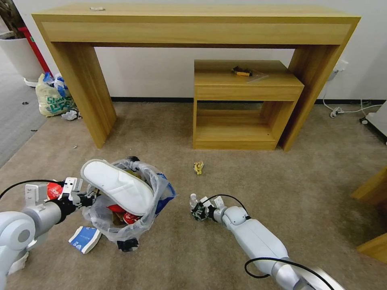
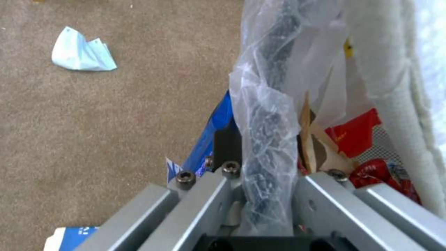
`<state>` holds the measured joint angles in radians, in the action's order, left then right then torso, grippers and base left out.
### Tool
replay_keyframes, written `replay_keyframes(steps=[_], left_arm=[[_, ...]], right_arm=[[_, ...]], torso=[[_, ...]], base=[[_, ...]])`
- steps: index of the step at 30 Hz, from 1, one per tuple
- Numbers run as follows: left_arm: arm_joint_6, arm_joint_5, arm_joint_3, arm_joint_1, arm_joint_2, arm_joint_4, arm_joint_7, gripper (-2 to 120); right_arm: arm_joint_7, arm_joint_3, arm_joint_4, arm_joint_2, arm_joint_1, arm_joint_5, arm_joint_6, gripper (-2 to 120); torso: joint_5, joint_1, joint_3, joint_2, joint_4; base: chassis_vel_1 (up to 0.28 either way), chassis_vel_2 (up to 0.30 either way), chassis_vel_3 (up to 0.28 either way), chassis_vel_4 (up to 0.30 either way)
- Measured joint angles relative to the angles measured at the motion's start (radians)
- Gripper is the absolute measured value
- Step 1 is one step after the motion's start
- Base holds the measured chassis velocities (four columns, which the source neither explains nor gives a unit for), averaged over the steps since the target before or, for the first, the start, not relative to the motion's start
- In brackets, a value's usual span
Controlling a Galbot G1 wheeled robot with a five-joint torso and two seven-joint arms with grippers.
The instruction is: Pick up the trash bin and place the garbage on the floor into it.
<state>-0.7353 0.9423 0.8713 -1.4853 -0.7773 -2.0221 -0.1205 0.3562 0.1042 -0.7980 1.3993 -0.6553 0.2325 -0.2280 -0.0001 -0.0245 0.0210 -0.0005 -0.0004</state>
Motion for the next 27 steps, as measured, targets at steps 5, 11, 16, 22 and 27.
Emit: replay_keyframes(steps=[5,11,16,22,27], left_arm=[[0.000,-0.002,0.000,0.000,0.000,-0.001,0.000,0],[0.000,-0.007,-0.004,0.001,0.000,-0.003,-0.001,0],[0.000,-0.008,-0.011,0.004,0.008,-0.001,-0.001,0],[0.000,-0.008,-0.031,0.024,0.033,0.026,-0.002,0],[0.000,-0.003,-0.052,0.045,0.047,0.052,0.002,0]], right_arm=[[-0.019,-0.011,-0.025,-0.004,-0.013,0.004,0.016,2],[-0.045,-0.031,-0.061,-0.017,-0.028,0.000,0.050,1],[-0.072,-0.061,-0.131,-0.027,-0.040,0.000,0.086,1],[-0.081,-0.100,-0.341,-0.077,-0.029,0.065,0.078,1],[-0.082,-0.112,-0.498,-0.091,0.009,0.155,0.048,1]], torso=[[0.0000,0.000,0.000,0.000,0.0001],[0.0000,0.000,0.000,0.000,0.0001],[0.0001,0.000,0.000,0.000,0.0001],[0.0001,0.000,0.000,0.000,-0.0002],[0.0000,0.000,0.000,0.000,0.0001]], base=[[0.000,0.000,0.000,0.000],[0.000,0.000,0.000,0.000],[0.000,0.000,0.000,0.000],[0.000,0.000,0.000,0.000],[0.000,0.000,0.000,0.000]])
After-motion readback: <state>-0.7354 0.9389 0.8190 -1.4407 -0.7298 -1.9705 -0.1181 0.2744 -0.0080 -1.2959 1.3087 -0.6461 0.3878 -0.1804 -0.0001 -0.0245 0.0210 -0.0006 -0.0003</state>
